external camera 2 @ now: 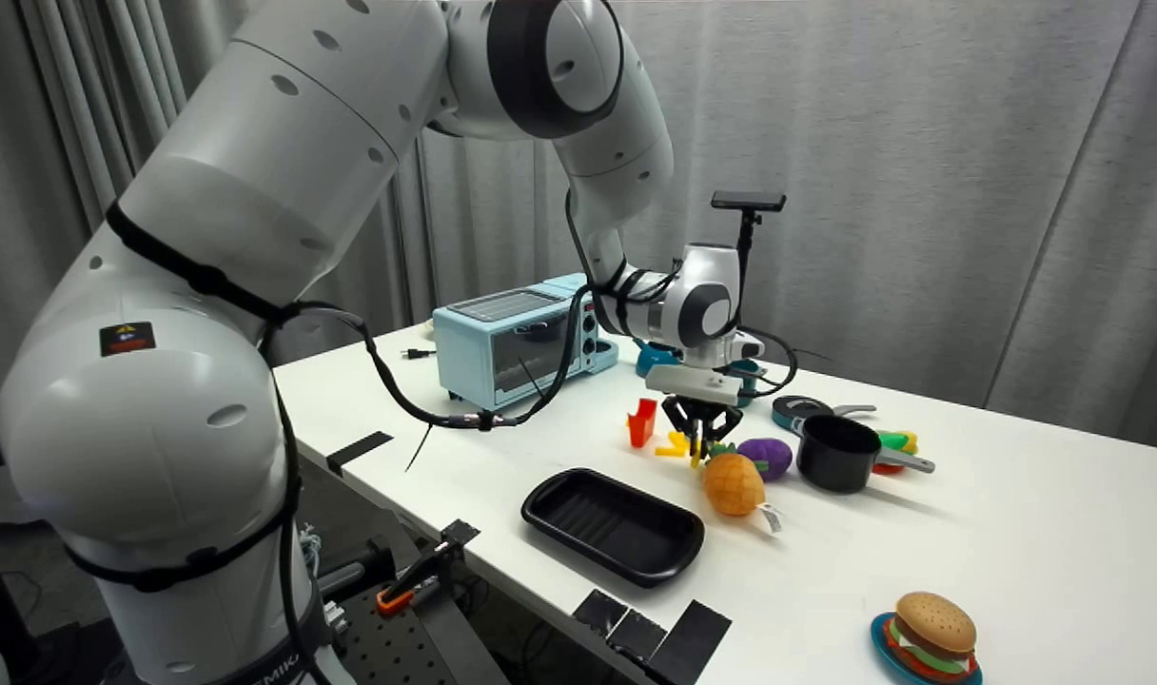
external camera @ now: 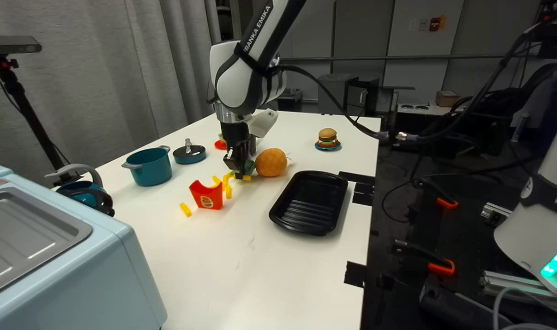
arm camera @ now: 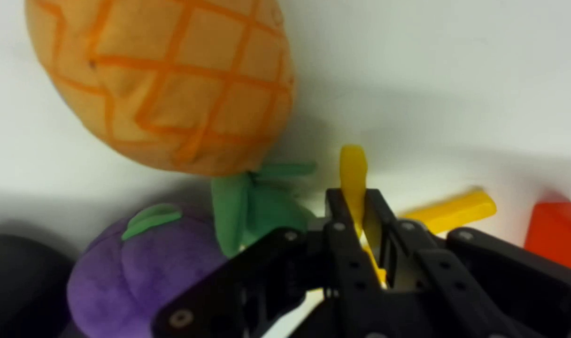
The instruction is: Place a fry in the red box
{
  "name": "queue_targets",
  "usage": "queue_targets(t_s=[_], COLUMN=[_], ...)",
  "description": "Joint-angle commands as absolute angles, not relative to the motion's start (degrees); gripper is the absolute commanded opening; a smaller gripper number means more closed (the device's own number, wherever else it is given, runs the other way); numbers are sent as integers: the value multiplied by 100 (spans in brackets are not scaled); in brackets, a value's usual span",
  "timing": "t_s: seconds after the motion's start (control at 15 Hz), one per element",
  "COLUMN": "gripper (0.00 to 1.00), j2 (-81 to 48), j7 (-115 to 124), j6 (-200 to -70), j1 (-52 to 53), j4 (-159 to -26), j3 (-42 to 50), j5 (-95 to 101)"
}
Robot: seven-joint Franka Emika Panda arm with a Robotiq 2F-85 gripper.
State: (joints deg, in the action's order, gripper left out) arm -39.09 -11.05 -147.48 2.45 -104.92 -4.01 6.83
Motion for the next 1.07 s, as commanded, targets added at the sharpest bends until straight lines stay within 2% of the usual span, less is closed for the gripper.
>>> queue_targets(t_s=[0.0, 1.0], gripper=[4, 4], j2=[-3586, -3702], j7=[-1124, -912], j6=[-14889, -15896], j1=[211, 672], j4=[-10623, -10584], j3=[-624, -1072], j5=[490, 305])
